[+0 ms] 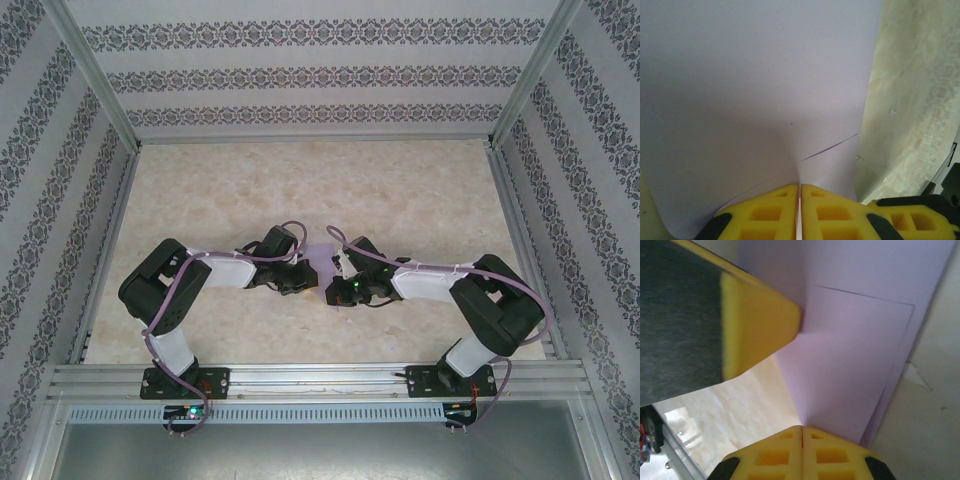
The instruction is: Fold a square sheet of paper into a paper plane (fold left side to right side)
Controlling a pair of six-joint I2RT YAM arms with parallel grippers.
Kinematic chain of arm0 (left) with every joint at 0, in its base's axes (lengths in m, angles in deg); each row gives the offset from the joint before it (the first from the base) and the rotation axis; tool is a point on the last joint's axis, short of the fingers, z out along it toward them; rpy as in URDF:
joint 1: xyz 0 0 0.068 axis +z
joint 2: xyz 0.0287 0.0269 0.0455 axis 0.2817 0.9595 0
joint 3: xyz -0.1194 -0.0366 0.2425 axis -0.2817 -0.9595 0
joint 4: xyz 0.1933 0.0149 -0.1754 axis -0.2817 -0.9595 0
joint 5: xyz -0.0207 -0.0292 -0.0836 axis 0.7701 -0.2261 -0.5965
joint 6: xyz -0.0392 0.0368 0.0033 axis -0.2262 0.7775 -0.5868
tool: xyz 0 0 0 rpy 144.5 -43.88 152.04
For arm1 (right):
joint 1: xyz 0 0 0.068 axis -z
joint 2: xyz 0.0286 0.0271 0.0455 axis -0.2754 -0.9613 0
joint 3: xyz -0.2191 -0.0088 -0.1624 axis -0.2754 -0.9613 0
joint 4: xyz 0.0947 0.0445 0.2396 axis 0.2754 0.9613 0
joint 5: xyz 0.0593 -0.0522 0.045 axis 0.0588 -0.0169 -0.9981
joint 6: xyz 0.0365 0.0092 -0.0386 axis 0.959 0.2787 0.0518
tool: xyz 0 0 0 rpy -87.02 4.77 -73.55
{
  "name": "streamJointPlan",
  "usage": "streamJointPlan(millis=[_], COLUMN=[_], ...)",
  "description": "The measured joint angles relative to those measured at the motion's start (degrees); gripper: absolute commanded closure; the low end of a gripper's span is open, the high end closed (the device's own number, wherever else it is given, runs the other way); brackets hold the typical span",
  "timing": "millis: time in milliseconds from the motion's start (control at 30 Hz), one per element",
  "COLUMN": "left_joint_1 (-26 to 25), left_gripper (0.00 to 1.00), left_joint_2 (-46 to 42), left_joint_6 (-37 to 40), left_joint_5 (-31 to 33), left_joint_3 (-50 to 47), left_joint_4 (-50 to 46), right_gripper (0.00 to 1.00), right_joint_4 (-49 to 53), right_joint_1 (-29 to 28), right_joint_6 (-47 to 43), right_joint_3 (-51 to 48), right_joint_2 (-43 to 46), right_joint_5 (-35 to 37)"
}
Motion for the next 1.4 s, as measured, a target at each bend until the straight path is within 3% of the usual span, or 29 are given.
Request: streamJointPlan(millis=[433,800,1400], left_joint_1=[-0.4,-1.2,-4.1], left_gripper=[0.88,0.9,0.91], left_joint_2=[-0.4,-5.8,-0.8], left_joint_6=[1.2,3.1,3.0], left_joint_5=[1.2,1.1,-0.6], left_joint_3=[1.2,-0.2,-0.9], left_joint_4=[-2.1,-3.3,0.2], right_gripper=[1.0,1.0,1.0], right_joint_4=[-2.6,-7.3,-6.6], right_joint_1=[0.9,2.1,2.1], right_joint_6=[0.0,-0.7,-1.1], right_joint_3=[-1.8,-4.3,-3.9], right_joint_2=[-1.0,-1.2,-1.7], right_joint_5=[-0.6,-3.1,-3.3])
